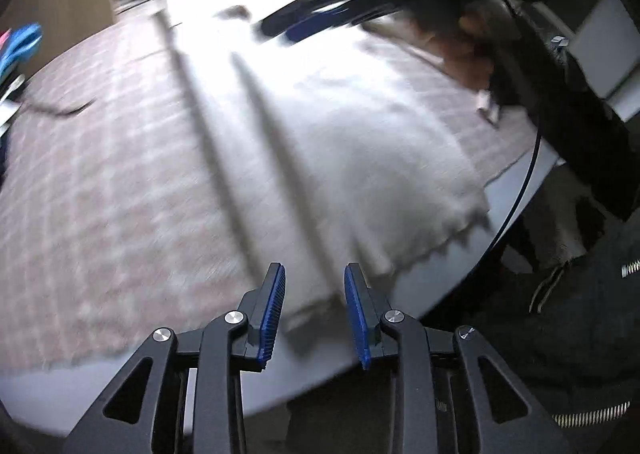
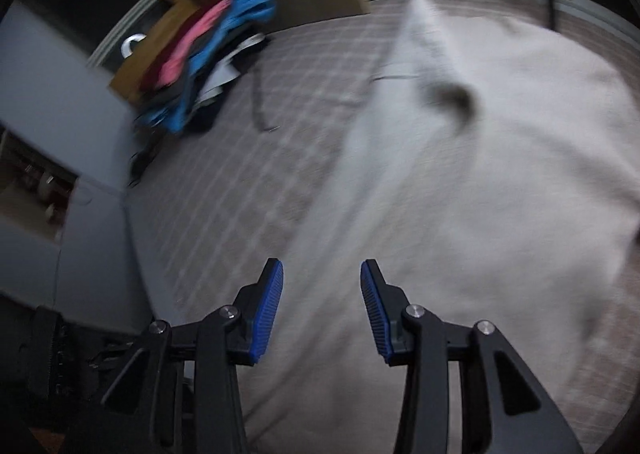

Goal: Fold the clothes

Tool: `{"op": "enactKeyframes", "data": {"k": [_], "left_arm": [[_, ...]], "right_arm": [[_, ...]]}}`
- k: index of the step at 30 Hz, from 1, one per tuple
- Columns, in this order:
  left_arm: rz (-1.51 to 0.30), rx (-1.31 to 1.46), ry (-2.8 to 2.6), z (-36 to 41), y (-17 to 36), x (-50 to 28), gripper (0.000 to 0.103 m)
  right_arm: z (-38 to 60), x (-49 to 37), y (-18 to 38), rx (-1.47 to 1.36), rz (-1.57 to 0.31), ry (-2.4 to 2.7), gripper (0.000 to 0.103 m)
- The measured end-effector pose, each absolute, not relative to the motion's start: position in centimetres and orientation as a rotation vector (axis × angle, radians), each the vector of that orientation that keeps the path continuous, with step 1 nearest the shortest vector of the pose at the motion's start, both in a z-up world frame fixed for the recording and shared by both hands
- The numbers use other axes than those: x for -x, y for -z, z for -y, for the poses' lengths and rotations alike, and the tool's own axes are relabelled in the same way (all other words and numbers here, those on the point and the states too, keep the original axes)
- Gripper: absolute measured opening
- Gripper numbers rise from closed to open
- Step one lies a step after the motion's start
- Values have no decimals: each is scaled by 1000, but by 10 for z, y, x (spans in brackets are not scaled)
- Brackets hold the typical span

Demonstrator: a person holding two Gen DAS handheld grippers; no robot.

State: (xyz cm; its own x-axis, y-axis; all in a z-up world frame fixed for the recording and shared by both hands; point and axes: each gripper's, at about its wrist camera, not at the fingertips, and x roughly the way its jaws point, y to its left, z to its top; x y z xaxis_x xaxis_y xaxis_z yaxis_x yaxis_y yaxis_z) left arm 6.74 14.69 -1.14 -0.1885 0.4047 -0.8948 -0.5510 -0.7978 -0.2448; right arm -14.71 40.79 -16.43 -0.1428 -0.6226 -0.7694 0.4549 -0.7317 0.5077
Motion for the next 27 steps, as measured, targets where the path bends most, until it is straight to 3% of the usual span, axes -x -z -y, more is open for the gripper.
{"op": "enactKeyframes", "data": {"k": [6,10,14,19,20,21,27], "left_arm": [[-167,1474,-1880,-185,37,-76,28],[-202,1443,-1900,-180,19,-92,28],[-197,1449,-2001,-160,13,-79,28],[-188,1455,-1989,-173,37,-57,28],[-205,1465,-1961,-179,45,-57,28],[-232,1459,-1956,-183,49,-59,28],[-272,1420,-1937,-183,27,-75,28]], "right_arm": [[-401,119,197,-1576,-113,1947,40],[-439,117,191,-1598,-7,2010,40],[-427,111,165,-1431,22,2040,40],[-390,125,192,-1433,-40,2014,39],[-387,130,205,-1485,-75,2003,34],[-395,131,206,-1462,-93,2017,28],[-408,119,177,-1407,-184,2111,28]]}}
